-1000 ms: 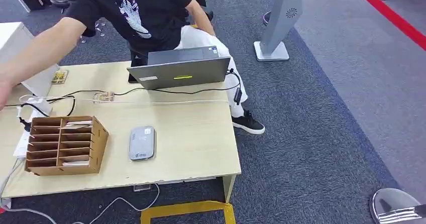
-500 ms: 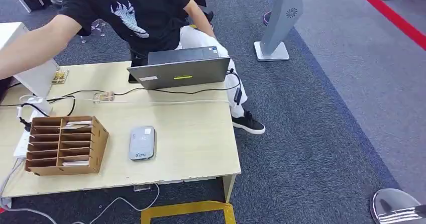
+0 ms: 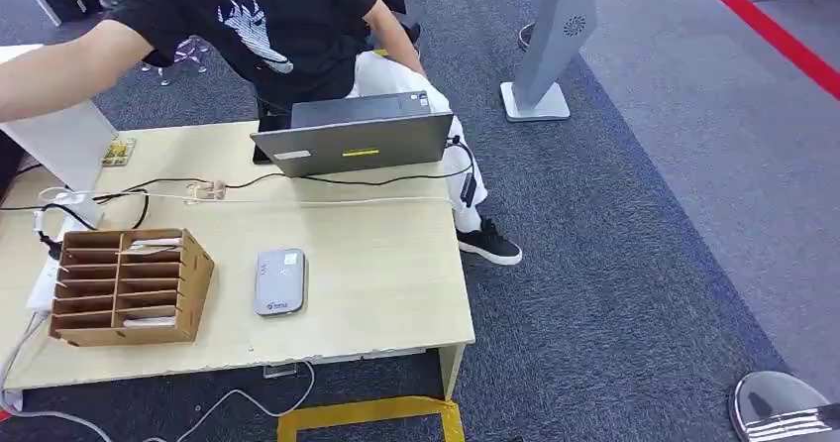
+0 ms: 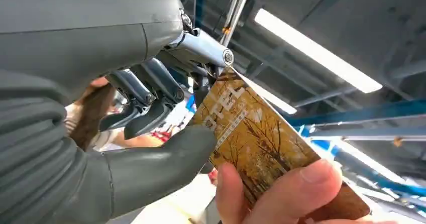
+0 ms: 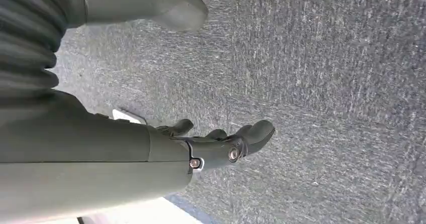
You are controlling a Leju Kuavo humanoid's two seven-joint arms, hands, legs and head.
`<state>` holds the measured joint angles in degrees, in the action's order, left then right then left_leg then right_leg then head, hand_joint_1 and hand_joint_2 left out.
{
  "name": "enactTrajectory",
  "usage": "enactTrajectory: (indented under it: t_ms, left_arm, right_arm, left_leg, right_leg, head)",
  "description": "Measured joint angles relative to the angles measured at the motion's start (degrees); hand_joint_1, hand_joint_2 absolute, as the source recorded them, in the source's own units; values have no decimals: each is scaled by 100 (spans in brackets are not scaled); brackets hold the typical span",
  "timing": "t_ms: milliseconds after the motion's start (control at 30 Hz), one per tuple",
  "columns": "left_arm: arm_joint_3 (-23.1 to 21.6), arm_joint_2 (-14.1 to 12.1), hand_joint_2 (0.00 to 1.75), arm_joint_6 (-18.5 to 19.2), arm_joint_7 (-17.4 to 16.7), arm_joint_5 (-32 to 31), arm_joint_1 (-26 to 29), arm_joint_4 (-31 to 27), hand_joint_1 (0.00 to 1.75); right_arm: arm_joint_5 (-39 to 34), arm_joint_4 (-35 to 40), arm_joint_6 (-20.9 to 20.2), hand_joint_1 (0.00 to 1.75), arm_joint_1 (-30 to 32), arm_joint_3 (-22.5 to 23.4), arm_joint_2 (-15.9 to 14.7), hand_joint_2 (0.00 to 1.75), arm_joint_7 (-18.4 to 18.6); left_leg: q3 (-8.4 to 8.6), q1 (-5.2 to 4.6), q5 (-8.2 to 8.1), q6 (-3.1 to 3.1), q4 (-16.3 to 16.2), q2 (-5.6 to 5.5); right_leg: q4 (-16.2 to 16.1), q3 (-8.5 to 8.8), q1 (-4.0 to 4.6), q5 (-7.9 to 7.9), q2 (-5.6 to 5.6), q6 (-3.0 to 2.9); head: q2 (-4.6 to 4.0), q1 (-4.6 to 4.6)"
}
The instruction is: Pass the card to the sensor for recognition and then transmit it.
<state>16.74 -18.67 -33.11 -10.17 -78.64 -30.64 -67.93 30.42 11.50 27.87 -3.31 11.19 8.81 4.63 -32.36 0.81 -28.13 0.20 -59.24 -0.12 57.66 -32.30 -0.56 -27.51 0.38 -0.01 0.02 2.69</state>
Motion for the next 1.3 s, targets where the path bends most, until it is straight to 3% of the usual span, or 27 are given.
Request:
enactTrajectory:
  t_ms: [300, 600, 800, 867, 967, 1067, 1167, 1300]
  left_arm:
    - [-144, 96, 175, -61, -144, 121, -796, 1051, 0]
    - [-249, 358, 175, -584, 384, 670, -1011, 1330, 0]
    - [-249, 750, 175, -490, 1044, 2118, -1014, 1119, 0]
    - [-258, 1002, 175, -332, 1472, 3038, -883, 792, 0]
    - [-398, 1314, 175, -201, 1957, 3819, -470, 199, 0]
    - [-746, 1563, 175, -262, 2377, 3836, 225, -677, 0]
    - [-1153, 1713, 175, -409, 2527, 3650, 811, -1437, 0]
    - [-1772, 1829, 175, -666, 2745, 3305, 2234, -2901, 0]
  right_arm:
    - [190, 11, -24, 0, -57, 2, 0, 175, 171]
    - [304, 11, -26, 0, -72, 2, 0, 175, 182]
    - [345, 11, -26, 0, -71, 24, 2, 175, 221]
    - [346, 11, -15, 0, -63, 50, 2, 175, 232]
    - [311, 11, -9, 0, -40, 107, 2, 175, 164]
    - [289, 9, -15, 0, 11, 190, 2, 175, 147]
    - [278, 7, -35, 0, 47, 240, 2, 175, 182]
    - [171, 7, -61, 0, 111, 393, 26, 175, 197]
  left_leg:
    - [-2, -1, 0, 0, -2, 1]
    - [-1, -1, 0, 0, -2, 4]
    - [-2, -2, 0, 0, -2, 1]
    - [-2, -6, 0, 1, -2, 1]
    - [-3, -9, -2, 3, -2, 10]
    - [-3, -13, -9, 7, -2, 13]
    - [-10, -12, -15, 16, -1, 13]
    - [5, -15, -38, 14, 1, 42]
  right_leg:
    - [0, -2, -1, 2, 1, 0]
    - [0, -5, -1, 2, 5, 0]
    - [0, -4, -1, 4, 2, 1]
    - [0, -4, -5, 5, 2, 3]
    - [-2, -4, -7, 5, 12, 4]
    - [-3, -5, -15, 3, 16, 7]
    - [-4, -6, -16, -1, 14, 9]
    - [-4, -5, -19, -15, 49, 22]
  head:
    - [0, 0]
    - [-2, 0]
    - [-2, 0]
    - [0, -2]
    - [-2, 0]
    - [0, 2]
    - [0, 13]
    - [-2, -11]
